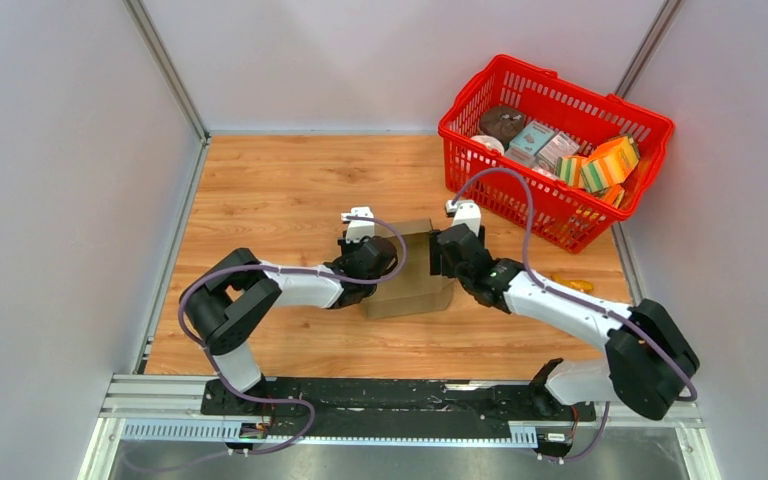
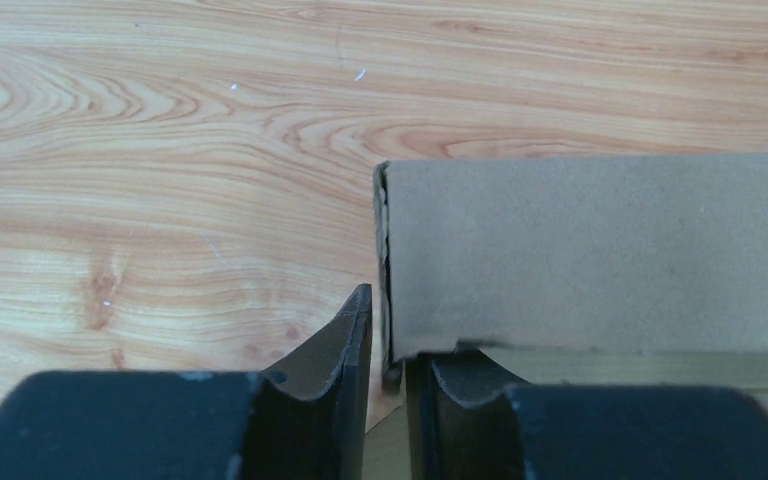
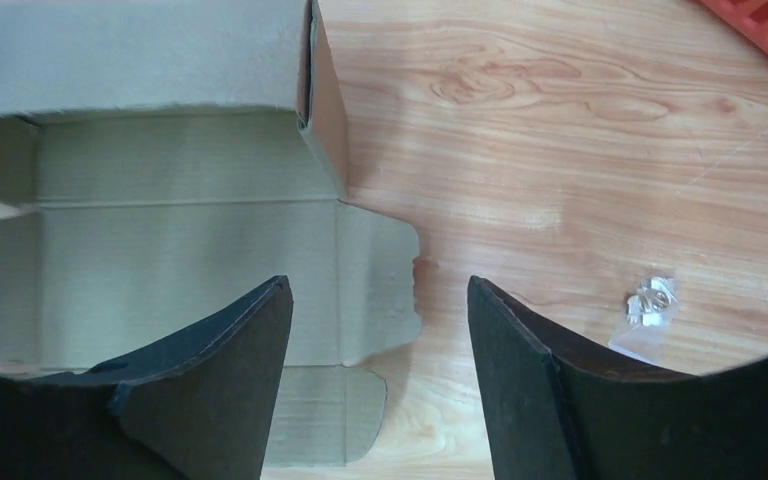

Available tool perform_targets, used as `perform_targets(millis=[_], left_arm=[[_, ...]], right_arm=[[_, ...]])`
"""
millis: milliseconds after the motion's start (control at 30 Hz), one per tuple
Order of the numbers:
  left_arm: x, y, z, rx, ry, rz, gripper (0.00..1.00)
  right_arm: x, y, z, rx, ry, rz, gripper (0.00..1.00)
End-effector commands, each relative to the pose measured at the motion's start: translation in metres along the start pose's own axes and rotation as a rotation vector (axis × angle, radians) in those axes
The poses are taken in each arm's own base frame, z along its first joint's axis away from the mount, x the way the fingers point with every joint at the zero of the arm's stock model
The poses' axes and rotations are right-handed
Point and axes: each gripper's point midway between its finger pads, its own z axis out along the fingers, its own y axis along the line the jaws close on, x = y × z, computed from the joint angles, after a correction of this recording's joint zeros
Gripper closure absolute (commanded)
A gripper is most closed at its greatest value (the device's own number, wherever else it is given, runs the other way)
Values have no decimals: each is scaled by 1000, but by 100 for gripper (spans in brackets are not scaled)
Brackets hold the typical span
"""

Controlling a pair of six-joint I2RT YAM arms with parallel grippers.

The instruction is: Fold the paper box

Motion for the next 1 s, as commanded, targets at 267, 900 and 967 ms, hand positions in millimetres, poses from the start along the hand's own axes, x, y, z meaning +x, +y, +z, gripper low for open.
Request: perform_targets(millis=[267, 900, 967], left_arm=[[-17, 6, -54, 232, 27, -162, 48], [-101, 12, -55, 666, 55, -469, 36], [-97, 8, -47, 678, 53, -479, 36]], right_arm=[[-91, 0, -12, -230, -108, 358, 27], [-125, 28, 29, -544, -237, 377, 27], [-120, 27, 38, -535, -220, 372, 30]])
